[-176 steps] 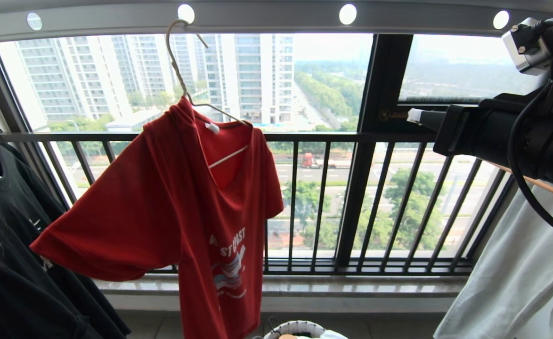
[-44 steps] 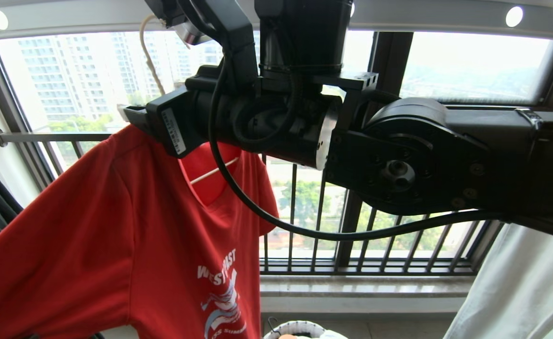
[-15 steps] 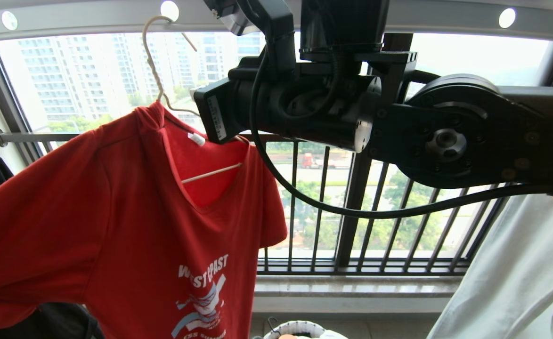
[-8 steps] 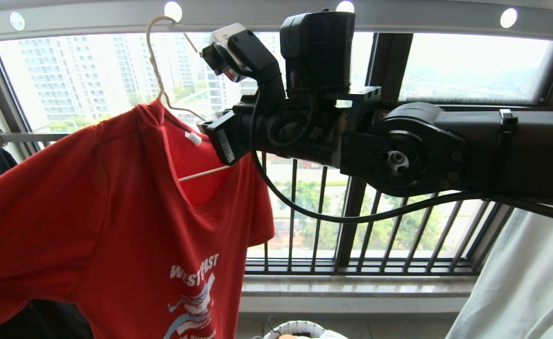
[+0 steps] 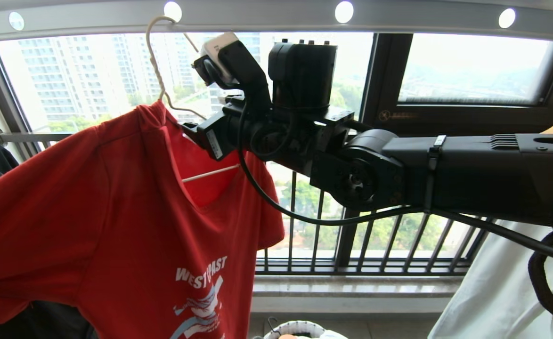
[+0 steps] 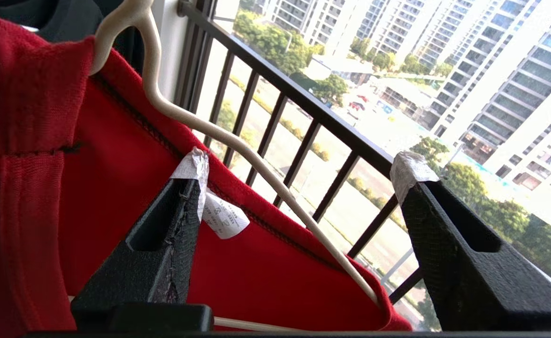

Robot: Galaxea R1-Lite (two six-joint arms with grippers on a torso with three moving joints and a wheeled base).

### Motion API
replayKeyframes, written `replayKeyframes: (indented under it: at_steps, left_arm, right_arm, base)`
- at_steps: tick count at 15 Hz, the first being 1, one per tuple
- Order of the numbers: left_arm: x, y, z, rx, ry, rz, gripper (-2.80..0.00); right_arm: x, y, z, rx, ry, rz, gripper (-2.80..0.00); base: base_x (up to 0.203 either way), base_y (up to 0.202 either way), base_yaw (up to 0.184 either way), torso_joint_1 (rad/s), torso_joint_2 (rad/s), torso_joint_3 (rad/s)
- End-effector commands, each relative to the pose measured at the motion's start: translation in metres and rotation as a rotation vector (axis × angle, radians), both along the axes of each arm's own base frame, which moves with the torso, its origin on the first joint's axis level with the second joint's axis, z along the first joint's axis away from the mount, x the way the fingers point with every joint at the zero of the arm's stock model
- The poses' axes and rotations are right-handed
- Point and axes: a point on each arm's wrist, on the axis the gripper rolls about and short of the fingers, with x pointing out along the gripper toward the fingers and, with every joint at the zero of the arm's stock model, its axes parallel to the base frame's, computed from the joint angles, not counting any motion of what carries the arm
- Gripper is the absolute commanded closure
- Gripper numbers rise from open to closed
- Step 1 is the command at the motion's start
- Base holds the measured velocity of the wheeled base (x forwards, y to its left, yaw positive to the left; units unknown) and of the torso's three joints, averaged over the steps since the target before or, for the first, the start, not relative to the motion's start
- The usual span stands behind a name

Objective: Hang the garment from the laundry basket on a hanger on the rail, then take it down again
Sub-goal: Take the clothes off the clothes rack

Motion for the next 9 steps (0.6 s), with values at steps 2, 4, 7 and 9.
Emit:
replayKeyframes:
  at_steps: [2, 4, 7, 9]
  left_arm:
    - [-0.0015, 0.0006, -0.0001, -0.003, -0.006, 0.001, 0.0]
    - [-0.0017, 0.0006, -0.0001, -0.002, -0.007, 0.001, 0.0]
    - [-0.0026, 0.0009, -0.0001, -0.004, -0.011, 0.001, 0.0]
    - [-0.0042, 0.0015, -0.0004, -0.005, -0.015, 0.001, 0.0]
  right_arm:
    - [0.006, 0.0066, -0.0125, -0.016, 0.012, -0.003, -2.8]
    - [0.0056, 0.0061, -0.0107, -0.013, 0.009, -0.004, 0.0]
    - [0.0047, 0.0053, -0.0068, -0.003, 0.002, -0.001, 0.0]
    - [0.0039, 0.0058, -0.0059, 0.0, 0.0, 0.003, 0.0]
  base:
    - [0.0, 0.0, 0.0, 0.0, 0.0, 0.0]
    - [0.0, 0.0, 0.0, 0.0, 0.0, 0.0]
    - [0.0, 0.0, 0.0, 0.0, 0.0, 0.0]
    - [0.0, 0.0, 0.0, 0.0, 0.0, 0.0]
